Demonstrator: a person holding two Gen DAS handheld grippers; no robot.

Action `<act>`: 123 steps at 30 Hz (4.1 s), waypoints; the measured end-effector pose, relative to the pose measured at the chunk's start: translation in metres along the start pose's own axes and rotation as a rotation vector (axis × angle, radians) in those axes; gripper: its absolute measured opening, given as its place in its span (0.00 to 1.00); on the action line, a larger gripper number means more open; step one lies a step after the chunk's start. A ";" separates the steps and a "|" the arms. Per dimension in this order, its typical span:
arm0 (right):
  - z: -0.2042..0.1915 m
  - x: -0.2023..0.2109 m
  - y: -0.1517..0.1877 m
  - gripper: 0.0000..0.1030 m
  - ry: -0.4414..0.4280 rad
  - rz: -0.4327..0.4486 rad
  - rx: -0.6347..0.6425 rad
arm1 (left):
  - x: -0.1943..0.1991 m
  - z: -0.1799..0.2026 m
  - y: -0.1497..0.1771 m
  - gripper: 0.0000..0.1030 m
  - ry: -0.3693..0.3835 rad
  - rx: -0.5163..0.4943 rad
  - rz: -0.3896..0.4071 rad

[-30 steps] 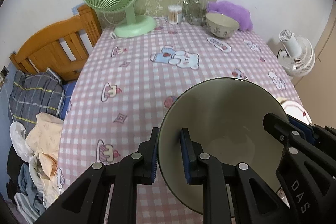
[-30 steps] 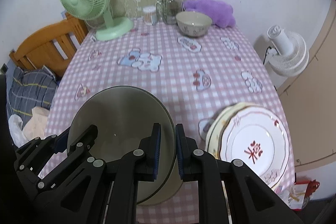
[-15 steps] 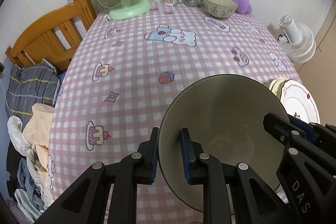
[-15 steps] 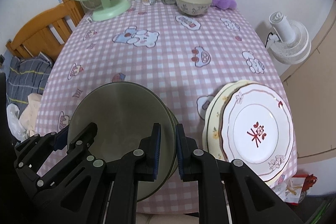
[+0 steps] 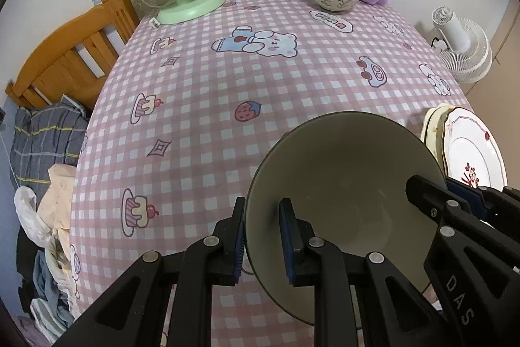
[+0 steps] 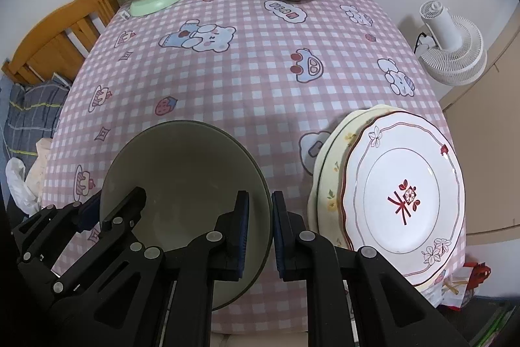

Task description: Organize plates and bowls

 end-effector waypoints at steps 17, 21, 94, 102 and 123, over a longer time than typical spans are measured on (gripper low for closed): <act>-0.009 0.036 0.002 0.48 -0.022 0.095 0.001 | 0.037 0.004 -0.004 0.61 0.062 -0.036 0.089; -0.008 0.059 -0.006 0.59 -0.015 0.149 -0.006 | 0.053 -0.002 -0.014 0.69 0.082 -0.006 0.105; 0.121 -0.069 -0.366 0.75 -0.126 0.260 0.059 | -0.084 0.091 -0.352 0.68 -0.175 0.147 0.191; 0.125 -0.097 -0.383 0.62 -0.112 0.250 0.029 | -0.112 0.092 -0.371 0.59 -0.170 0.139 0.176; 0.126 -0.156 -0.397 0.16 -0.127 0.177 0.007 | -0.168 0.097 -0.377 0.19 -0.099 0.152 0.093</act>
Point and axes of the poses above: each gripper's, at about its wrist camera, not at the fingertips, and x roughly against the way its jaws point, z to its right, y to its underside, the point moved 9 cm from there along -x, roughly the way its jaws point, and after that the axes turned 4 degrees about -z, right-handed, at the moved point
